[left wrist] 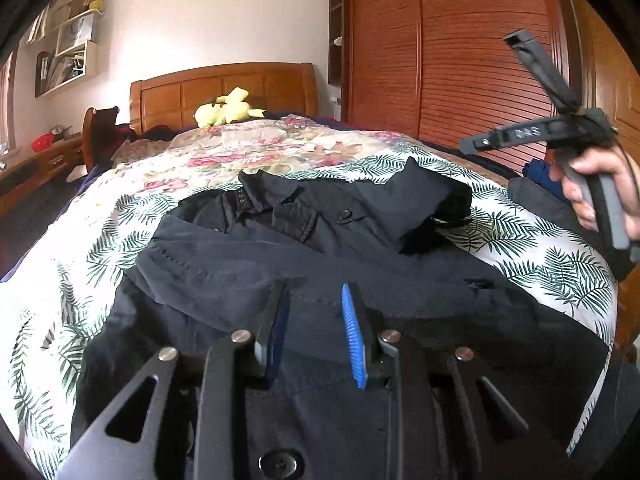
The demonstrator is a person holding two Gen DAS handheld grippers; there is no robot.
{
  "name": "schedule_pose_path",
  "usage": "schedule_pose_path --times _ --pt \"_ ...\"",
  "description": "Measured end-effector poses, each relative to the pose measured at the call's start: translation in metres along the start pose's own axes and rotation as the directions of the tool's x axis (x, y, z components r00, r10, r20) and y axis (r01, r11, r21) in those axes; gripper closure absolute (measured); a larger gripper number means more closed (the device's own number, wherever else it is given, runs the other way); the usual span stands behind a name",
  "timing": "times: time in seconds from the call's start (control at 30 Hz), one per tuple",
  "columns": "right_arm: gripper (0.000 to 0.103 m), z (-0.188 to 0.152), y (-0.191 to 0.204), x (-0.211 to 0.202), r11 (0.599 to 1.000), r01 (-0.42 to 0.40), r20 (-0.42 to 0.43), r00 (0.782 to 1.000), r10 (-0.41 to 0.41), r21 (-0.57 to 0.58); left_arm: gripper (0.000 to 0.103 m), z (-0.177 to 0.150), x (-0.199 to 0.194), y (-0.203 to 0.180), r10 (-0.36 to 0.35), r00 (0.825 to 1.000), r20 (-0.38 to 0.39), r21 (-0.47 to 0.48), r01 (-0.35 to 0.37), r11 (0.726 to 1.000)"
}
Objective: Fold large clothes
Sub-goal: 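Release the sleeve and lift the right gripper away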
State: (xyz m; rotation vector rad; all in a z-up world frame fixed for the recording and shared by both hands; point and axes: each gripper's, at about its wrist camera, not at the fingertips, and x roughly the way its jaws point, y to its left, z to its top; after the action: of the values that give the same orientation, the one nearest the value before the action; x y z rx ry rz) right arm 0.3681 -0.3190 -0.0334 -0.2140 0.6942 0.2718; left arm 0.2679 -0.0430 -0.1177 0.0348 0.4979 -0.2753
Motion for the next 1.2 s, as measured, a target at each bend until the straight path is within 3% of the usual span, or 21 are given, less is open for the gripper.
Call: schedule_pose_path --times 0.1,0.23,0.57,0.8,1.03,1.1,1.17,1.2 --pt "0.035 0.008 -0.023 0.015 0.998 0.021 -0.012 1.000 -0.021 0.059 0.078 0.000 0.000 0.000 0.002 1.000 -0.003 -0.001 -0.002 1.000" --pt "0.035 0.005 -0.056 0.055 0.986 0.043 -0.091 0.995 -0.028 0.162 0.078 0.000 0.000 0.000 0.001 1.000 -0.004 0.002 -0.001 1.000" --pt "0.035 -0.042 -0.097 0.136 0.958 0.148 -0.284 0.956 -0.074 0.248 0.078 0.000 -0.005 0.003 -0.002 1.000 -0.003 0.004 0.002 1.000" --pt "0.034 -0.060 -0.119 0.156 0.914 0.156 -0.329 0.944 -0.026 0.375 0.078 0.000 -0.008 0.007 0.005 1.000 -0.006 -0.004 -0.005 1.000" --pt "0.034 -0.052 -0.103 0.164 0.939 0.177 -0.334 0.940 -0.072 0.295 0.078 0.000 -0.012 0.007 0.005 1.000 0.000 -0.005 -0.005 1.000" --pt "0.042 -0.050 -0.098 0.167 0.950 0.180 -0.328 0.940 -0.091 0.254 0.078 0.001 -0.013 0.007 0.006 1.000 0.000 -0.003 -0.006 1.000" --pt "0.082 -0.049 -0.089 0.165 0.967 0.159 -0.314 0.945 -0.090 0.201 0.078 0.001 -0.015 0.006 0.008 1.000 0.002 0.001 -0.008 1.000" --pt "0.085 -0.048 -0.085 0.165 0.973 0.143 -0.310 0.947 -0.082 0.182 0.078 0.001 -0.015 0.007 0.011 1.000 0.001 0.002 -0.011 1.000"
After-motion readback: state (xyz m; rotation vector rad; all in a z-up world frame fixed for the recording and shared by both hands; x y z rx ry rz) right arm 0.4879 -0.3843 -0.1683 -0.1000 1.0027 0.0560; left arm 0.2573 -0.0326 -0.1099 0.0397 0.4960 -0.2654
